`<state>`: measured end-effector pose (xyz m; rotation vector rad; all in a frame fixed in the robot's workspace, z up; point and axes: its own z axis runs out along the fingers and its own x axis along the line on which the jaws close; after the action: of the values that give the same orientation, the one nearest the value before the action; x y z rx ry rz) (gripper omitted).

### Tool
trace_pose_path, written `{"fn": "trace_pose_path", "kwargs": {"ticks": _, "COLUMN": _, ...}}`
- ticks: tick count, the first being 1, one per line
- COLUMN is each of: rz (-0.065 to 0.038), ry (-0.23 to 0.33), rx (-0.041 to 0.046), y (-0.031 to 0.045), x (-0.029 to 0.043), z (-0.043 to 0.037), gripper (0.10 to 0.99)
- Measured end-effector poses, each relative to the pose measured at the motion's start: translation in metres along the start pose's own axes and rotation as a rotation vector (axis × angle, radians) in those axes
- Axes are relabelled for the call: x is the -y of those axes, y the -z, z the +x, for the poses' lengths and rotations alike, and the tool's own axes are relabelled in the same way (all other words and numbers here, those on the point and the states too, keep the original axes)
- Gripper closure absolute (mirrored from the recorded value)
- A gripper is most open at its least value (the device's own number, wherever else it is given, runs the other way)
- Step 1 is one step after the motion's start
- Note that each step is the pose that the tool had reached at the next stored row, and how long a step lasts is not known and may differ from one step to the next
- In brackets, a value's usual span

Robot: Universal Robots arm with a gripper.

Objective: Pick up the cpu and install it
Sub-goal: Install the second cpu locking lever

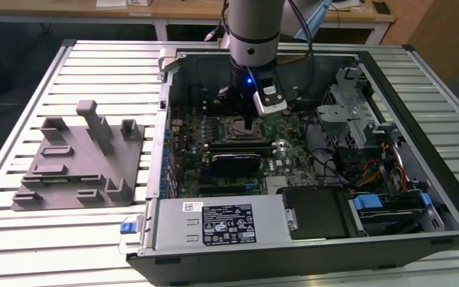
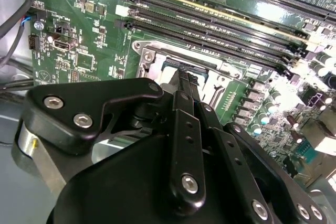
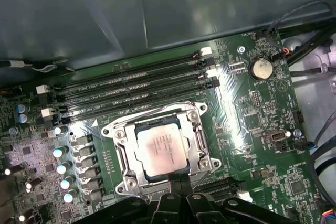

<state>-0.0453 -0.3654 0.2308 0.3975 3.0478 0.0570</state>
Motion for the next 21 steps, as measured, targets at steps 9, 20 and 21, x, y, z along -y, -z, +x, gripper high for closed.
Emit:
{"fn": "trace_pose_path", "kwargs": {"ticks": 9, "rz": 0.0, "ry": 0.0, "rx": 0.0, "y": 0.0002, "x": 0.0078, "z": -0.0026, "gripper": 0.98}}
{"fn": "trace_pose_path", "kwargs": {"ticks": 20, "rz": 0.0, "ry": 0.0, "rx": 0.0, "y": 0.0005, "x": 0.0181, "z": -0.0055, "gripper": 0.98}}
{"fn": "trace_pose_path", "kwargs": {"ticks": 21, "rz": 0.0, "ry": 0.0, "rx": 0.0, "y": 0.0005, "x": 0.0189, "z": -0.0057, "gripper": 0.98}}
